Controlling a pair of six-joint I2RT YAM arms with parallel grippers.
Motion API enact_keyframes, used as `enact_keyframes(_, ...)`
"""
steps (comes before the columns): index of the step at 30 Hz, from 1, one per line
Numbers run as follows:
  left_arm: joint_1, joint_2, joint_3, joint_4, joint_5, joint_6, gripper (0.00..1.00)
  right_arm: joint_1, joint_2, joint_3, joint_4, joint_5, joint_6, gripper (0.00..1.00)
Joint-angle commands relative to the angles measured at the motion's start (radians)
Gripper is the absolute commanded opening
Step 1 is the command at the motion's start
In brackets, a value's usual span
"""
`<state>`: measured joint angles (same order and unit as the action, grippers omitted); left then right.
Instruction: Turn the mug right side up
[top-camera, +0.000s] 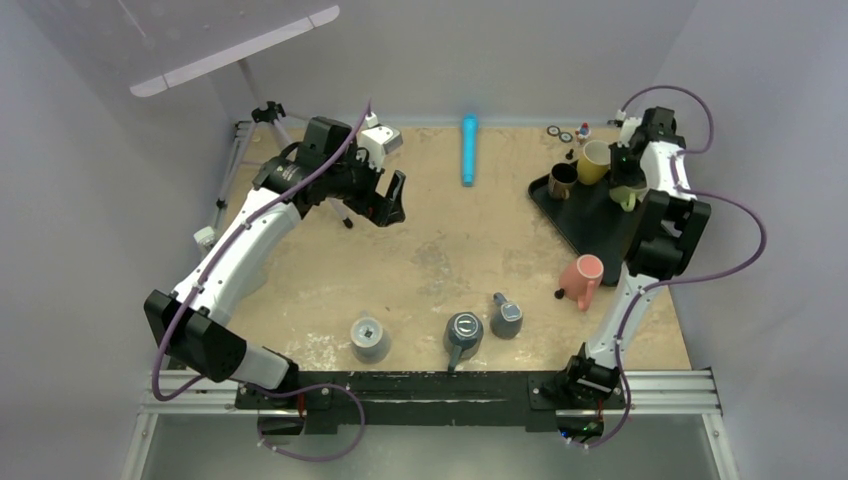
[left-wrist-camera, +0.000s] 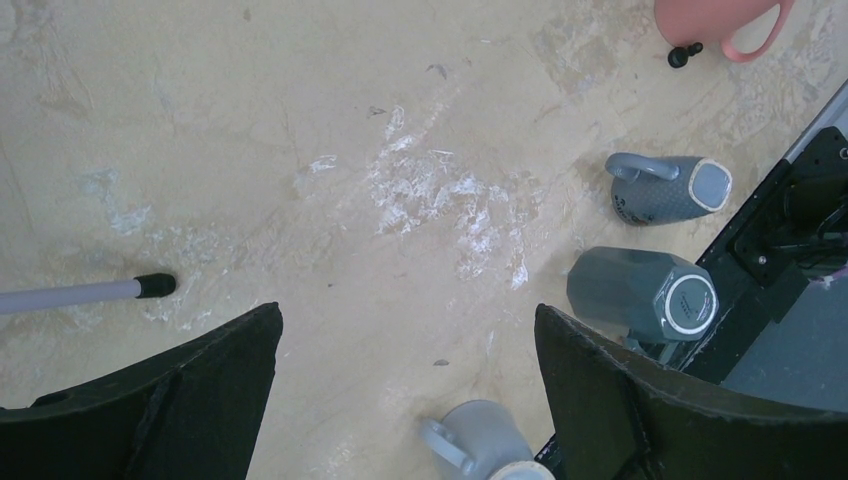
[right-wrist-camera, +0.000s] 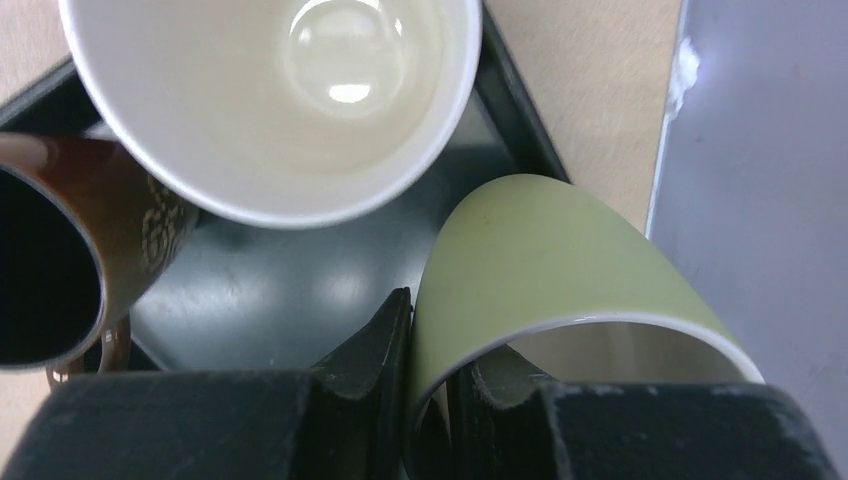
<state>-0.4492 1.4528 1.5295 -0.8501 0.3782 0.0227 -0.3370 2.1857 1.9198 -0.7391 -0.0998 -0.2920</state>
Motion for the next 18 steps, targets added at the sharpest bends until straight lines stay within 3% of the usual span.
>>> enact_keyframes(1, 0.004, -0.004, 0.048, 0.009, 0.008, 0.022, 1.0, -0.004, -0.13, -0.08, 0.015, -0.022, -0.018, 0.0)
enact_keyframes(15, 0.003, 0.012, 0.051, 0.016, 0.021, 0.017, 1.0, -0.003, -0.059, -0.086, 0.042, -0.073, -0.054, 0.01)
enact_keyframes(18, 0.003, 0.017, 0.059, 0.011, 0.011, 0.017, 1.0, -0.002, -0.072, -0.098, 0.061, -0.047, -0.044, 0.23)
